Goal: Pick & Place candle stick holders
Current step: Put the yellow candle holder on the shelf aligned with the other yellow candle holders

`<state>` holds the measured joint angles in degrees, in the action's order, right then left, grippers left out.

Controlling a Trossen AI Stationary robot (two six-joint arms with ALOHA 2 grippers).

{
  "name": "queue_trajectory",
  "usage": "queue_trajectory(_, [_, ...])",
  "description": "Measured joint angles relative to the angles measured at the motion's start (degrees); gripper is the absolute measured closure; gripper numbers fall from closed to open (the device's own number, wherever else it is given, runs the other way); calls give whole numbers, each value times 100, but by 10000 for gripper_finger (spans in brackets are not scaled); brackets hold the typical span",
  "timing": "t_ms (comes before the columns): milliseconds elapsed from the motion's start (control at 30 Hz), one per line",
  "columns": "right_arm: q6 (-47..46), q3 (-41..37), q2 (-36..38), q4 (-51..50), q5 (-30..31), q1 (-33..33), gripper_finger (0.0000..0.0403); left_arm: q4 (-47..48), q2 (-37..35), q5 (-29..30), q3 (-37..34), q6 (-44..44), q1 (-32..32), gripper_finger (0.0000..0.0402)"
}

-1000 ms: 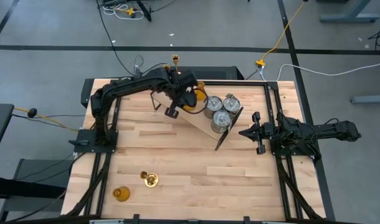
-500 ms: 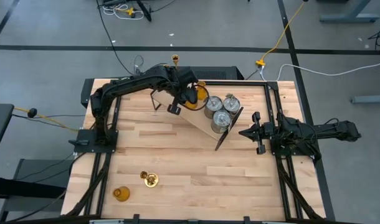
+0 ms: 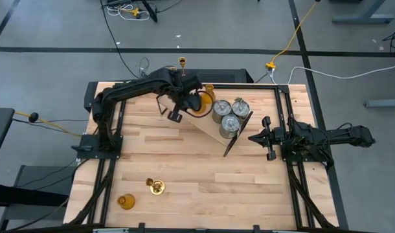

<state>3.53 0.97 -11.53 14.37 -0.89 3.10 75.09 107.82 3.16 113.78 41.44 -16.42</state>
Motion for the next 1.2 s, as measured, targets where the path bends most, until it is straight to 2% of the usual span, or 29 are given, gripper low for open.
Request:
queue_trajectory(233, [0, -2, -2, -19, 0, 0, 400, 48, -344, -462, 39, -527, 197, 397])
queue_trajectory(567, [2, -2, 0, -37, 0, 1, 400, 174, -530, -622, 41, -893, 285, 397])
queue_trajectory(733, [0, -2, -2, -38, -1, 0, 400, 473, -530, -1034, 41, -1187, 360, 398])
queue_trajectory(967, [0, -2, -2, -37, -2, 0, 400, 529, -750, -1055, 3, -1275, 775, 399])
queue_trajectory(1067, [2, -2, -1, -37, 0, -1, 400, 295, -988, -1052, -365, -1359, 952, 397])
queue_trajectory(1200, [0, -2, 0, -35, -2, -1, 400, -93, -1486, -1043, -1294, -1414, 1098, 399])
